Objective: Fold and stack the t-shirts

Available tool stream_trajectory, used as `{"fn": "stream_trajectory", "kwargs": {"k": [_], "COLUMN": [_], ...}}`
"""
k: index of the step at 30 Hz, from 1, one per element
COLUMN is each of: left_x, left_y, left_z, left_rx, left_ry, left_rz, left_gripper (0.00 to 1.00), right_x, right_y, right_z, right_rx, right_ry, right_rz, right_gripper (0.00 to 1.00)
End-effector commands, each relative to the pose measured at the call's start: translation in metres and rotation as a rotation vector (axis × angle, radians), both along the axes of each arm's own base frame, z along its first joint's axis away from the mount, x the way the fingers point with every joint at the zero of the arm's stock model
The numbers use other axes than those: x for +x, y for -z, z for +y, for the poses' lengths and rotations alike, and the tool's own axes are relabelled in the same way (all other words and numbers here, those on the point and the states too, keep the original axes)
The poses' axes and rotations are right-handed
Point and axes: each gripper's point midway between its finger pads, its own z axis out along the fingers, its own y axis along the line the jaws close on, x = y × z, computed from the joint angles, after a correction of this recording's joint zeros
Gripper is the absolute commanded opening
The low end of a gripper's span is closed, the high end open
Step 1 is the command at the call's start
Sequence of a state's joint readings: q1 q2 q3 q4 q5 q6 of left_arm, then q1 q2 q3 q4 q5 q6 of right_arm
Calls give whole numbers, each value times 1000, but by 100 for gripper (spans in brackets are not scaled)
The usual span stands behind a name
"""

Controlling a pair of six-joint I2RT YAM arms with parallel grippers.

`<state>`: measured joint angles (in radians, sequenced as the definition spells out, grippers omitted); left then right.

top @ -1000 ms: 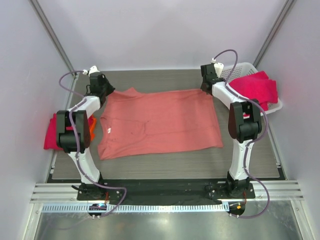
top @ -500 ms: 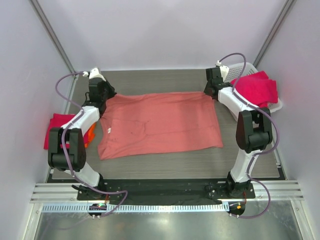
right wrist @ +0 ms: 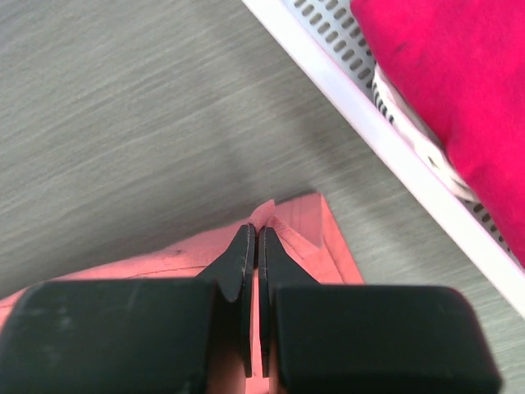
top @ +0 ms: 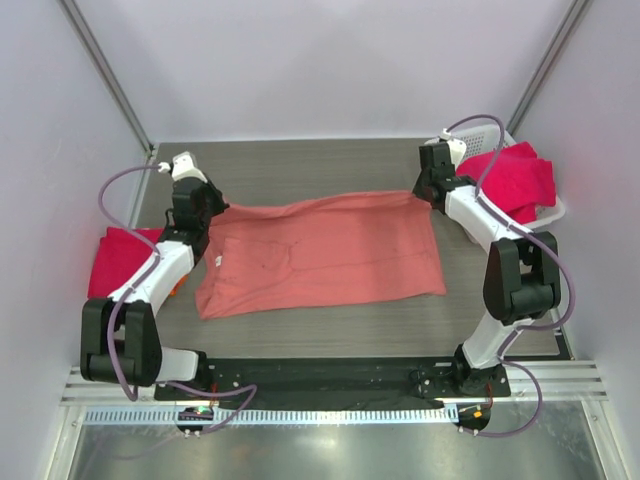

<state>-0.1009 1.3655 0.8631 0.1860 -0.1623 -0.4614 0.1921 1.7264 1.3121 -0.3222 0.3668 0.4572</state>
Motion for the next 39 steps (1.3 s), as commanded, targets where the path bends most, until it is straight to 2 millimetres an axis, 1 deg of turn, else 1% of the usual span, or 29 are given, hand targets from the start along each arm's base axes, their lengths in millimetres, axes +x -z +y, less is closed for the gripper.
{"fn": "stream_trajectory", "kwargs": {"k": [1, 2, 3, 4, 5, 8, 9, 11, 12, 13, 14, 15, 16, 18, 19, 22, 23, 25, 26, 27, 28, 29, 30, 31, 32, 35, 37, 38, 39], "left_x": [-10, -17, -20, -25, -32, -44, -50, -56, -64, -67, -71, -76, -81, -87, -91, -101, -105, -113, -118, -122, -127, -131, -135, -137, -141, -143, -140, -136, -128], "left_y": [-17, -5, -5, -11, 3, 1, 11, 14, 20, 19, 21, 20, 23, 20, 25, 27, 33, 29, 37, 37, 29, 32, 34, 32, 25, 22, 14, 29, 14], "left_z": [6, 8, 8, 8, 10, 12, 14, 16, 19, 20, 23, 25, 26, 26, 24, 15, 12, 8, 7, 7, 7, 7, 7, 6, 7, 17, 15, 13, 10], "left_rx": [20, 20, 12, 7, 9, -1, 2, 1, 6, 6, 8, 10, 9, -10, -17, -64, -80, -123, -130, -150, -160, -170, -181, -193, -198, -207, -209, -200, -206], "left_ry": [-37, -49, -52, -56, -63, -76, -86, -91, -102, -110, -121, -130, -137, -134, -126, -88, -75, -68, -64, -69, -69, -70, -72, -70, -68, -132, -130, -130, -124], "left_rz": [-77, -58, -71, -93, -71, -95, -78, -77, -67, -68, -65, -65, -57, -71, -62, -53, -37, -55, -46, -48, -79, -81, -74, -81, -106, -106, -82, -2, -5], "left_gripper": [0, 0, 0, 0, 0, 0, 0, 0, 0, 0, 0, 0, 0, 0, 0, 1, 2, 4, 9, 13, 22, 47, 60, 66, 73, 79, 78, 78, 78], "right_x": [-10, -12, -17, -20, -24, -32, -38, -44, -50, -54, -57, -63, -66, -73, -76, -87, -96, -101, -108, -109, -112, -117, -116, -118, -121, -114, -109, -102, -101], "right_y": [-18, -17, -15, -14, -8, -3, 6, 7, 16, 19, 14, 22, 22, 24, 26, 31, 38, 30, 33, 20, 17, 20, 14, 7, 8, -1, -7, -7, -12], "right_z": [-4, -6, -8, -8, -9, -9, -10, -11, -12, -13, -14, -15, -17, -19, -21, -24, -27, -29, -32, -32, -33, -33, -32, -30, -28, -2, 40, 56, 86], "right_rx": [20, 16, 15, 15, 16, 28, 33, 42, 44, 44, 51, 50, 52, 53, 50, 57, 56, 72, 74, 89, 92, 96, 108, 121, 132, 225, 334, 366, 436], "right_ry": [19, 25, 29, 29, 37, 40, 51, 56, 66, 74, 78, 82, 93, 99, 105, 124, 148, 158, 172, 176, 178, 176, 170, 158, 147, 32, -124, -173, -290], "right_rz": [-48, -47, -41, -39, -26, -21, -8, -15, -7, -3, -19, -10, -15, -20, -19, -17, -8, -50, -54, -104, -120, -123, -155, -182, -188, -219, -213, -194, -181], "right_gripper": [1, 1, 1, 1, 1, 1, 1, 1, 1, 1, 1, 1, 1, 1, 1, 1, 3, 10, 19, 34, 43, 51, 58, 59, 60, 58, 55, 55, 55]}}
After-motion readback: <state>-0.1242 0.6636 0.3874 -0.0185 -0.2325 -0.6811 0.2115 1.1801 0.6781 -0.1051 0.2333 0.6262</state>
